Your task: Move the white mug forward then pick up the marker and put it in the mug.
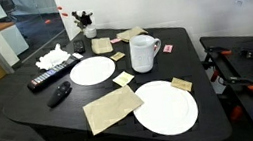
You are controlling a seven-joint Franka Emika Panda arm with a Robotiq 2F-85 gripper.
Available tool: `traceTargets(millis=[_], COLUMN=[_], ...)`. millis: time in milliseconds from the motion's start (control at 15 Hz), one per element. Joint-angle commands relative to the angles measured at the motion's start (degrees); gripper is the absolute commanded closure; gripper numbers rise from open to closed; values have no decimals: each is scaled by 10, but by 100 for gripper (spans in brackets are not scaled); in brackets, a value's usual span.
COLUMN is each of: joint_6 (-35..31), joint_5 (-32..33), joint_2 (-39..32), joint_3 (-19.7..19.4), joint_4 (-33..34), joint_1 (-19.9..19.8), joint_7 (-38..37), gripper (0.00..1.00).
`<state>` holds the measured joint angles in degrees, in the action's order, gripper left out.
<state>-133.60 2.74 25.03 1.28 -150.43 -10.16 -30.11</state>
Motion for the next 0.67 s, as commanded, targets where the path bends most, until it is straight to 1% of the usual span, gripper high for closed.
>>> traceTargets(millis=[0,133,333,467,600], joint_6=[-18,-39,-97,-131,-144], joint_5=[-6,-5,11,28,44], joint_2=[-33,-62,-110,-147,-181], joint_3=[8,7,7,4,-3], joint_4=[10,16,21,30,42], joint_1=[-33,-43,-52,-55,-52], joint_7=[-87,-140,-224,-268,-302], gripper=[0,0,0,0,0])
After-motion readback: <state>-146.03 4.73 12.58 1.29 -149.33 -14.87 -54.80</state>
